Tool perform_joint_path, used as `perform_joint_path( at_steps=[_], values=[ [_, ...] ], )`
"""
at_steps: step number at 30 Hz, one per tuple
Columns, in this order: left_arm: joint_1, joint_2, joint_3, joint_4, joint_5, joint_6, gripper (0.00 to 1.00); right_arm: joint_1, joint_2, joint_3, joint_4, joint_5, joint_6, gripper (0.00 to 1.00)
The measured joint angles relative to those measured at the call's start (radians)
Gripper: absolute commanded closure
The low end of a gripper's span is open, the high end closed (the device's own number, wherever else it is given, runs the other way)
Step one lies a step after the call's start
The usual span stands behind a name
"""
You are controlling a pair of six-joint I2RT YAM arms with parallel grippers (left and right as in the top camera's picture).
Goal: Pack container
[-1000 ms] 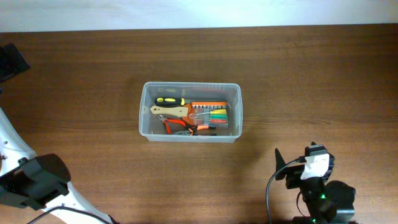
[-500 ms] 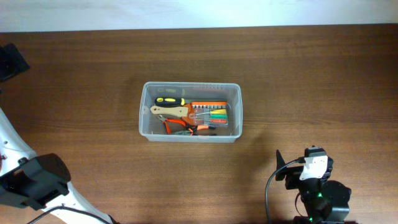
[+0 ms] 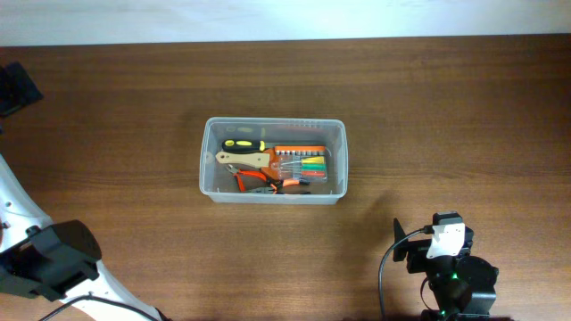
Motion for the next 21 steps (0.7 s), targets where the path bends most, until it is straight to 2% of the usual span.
perform_joint_path(
  at_steps=[15,18,21],
  values=[
    [-0.018,-0.014,-0.013,0.001,0.000,0.000,0.01,0.000,0.000,0.000,0.000,0.000,0.000,0.02],
    [-0.076,-0.100,-0.097,0.007,-0.001,0.000,0.01,0.000,0.000,0.000,0.000,0.000,0.000,0.01],
    [-0.190,-0.269,-0.246,0.038,-0.003,-0.003,0.01,0.000,0.000,0.000,0.000,0.000,0.000,0.01]
  ],
)
